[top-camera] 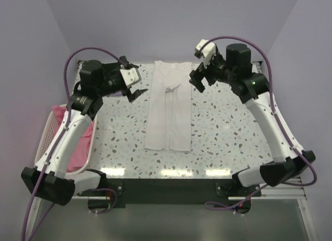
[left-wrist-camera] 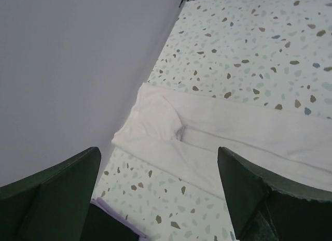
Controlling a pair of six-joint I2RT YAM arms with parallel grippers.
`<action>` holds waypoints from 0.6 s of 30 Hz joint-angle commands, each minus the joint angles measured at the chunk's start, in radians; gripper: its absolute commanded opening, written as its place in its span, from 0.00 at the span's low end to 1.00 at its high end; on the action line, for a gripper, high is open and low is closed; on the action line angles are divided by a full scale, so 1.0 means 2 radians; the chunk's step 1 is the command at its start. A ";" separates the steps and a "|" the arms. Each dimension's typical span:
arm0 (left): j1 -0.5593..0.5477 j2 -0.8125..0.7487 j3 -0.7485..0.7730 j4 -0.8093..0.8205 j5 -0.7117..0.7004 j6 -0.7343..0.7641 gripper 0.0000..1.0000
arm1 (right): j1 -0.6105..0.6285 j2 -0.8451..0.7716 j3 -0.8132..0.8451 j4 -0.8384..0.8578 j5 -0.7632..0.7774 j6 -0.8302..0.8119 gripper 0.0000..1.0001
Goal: Fold and stack the t-shirts
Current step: Fold the tshirt
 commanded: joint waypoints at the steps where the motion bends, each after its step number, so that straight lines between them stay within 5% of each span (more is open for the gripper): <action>1: -0.013 -0.027 -0.063 -0.070 0.045 0.120 1.00 | 0.004 -0.023 -0.068 -0.020 -0.074 -0.082 0.99; 3: -0.033 -0.036 -0.079 -0.171 0.042 0.180 1.00 | 0.016 -0.046 -0.084 -0.076 -0.115 -0.133 0.99; 7: -0.041 -0.048 -0.151 -0.245 0.048 0.291 1.00 | 0.073 -0.088 -0.200 -0.117 -0.122 -0.182 0.99; 13: -0.070 -0.092 -0.313 -0.171 0.049 0.374 0.87 | 0.167 -0.112 -0.379 -0.012 -0.052 -0.211 0.92; 16: -0.107 -0.081 -0.361 -0.106 0.007 0.368 0.76 | 0.196 -0.094 -0.425 0.037 -0.028 -0.233 0.77; 18: -0.126 -0.068 -0.386 -0.043 -0.027 0.330 0.62 | 0.203 -0.082 -0.448 0.073 -0.012 -0.250 0.58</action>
